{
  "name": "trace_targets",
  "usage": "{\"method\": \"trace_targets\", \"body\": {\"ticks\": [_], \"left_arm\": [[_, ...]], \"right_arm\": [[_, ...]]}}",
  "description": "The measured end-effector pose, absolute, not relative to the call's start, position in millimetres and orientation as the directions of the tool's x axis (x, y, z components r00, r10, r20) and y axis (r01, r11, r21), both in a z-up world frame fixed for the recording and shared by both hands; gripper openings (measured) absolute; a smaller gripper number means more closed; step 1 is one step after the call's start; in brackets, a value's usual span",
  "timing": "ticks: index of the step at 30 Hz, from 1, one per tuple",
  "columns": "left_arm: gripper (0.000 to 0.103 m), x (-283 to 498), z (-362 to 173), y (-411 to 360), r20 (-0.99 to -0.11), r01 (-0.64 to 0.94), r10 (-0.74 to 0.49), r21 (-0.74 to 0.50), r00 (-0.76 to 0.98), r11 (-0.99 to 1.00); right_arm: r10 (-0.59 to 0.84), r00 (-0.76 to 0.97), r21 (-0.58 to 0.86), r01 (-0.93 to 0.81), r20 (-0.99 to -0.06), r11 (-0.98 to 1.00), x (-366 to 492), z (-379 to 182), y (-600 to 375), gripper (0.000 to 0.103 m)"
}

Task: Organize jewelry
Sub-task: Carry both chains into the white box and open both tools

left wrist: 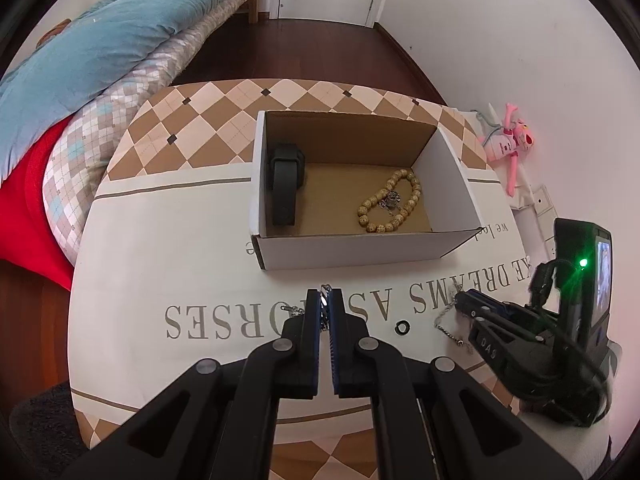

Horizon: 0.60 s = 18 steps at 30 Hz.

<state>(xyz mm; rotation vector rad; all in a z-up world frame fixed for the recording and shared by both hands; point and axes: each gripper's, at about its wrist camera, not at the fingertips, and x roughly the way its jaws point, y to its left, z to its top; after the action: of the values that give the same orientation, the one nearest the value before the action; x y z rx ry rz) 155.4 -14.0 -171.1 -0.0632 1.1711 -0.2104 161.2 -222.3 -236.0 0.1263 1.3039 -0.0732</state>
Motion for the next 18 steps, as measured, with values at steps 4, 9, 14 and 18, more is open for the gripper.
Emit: {"method": "trace_targets", "body": {"ticks": [4,9,14,18], "left_arm": [[0.002,154.3,-169.7,-9.2,-0.908,0.124,-0.198,-0.162,0.370,0.979],[0.002,149.6,-156.9,-5.6,-0.899,0.132,-0.217,-0.179,0.380,0.975],[0.002,146.8,-129.9,-3.3,-0.876,0.149,-0.268,-0.226,0.402,0.963],[0.002,150.9,-101.7,-1.4,-0.848,0.164,-0.330,-0.287,0.415,0.944]], "right_arm": [[0.057,0.272,0.101,0.152,-0.961,0.983,156.3,-240.2,-224.6,0.005],[0.167,0.346,0.249,0.209,-0.923,0.946,144.5,-213.7,-240.2,0.005],[0.229,0.427,0.327,0.171,-0.875,0.929,136.2,-165.9,-242.8,0.005],[0.271,0.487,0.375,0.127,-0.830,0.918,141.3,-119.4,-234.9,0.003]]}}
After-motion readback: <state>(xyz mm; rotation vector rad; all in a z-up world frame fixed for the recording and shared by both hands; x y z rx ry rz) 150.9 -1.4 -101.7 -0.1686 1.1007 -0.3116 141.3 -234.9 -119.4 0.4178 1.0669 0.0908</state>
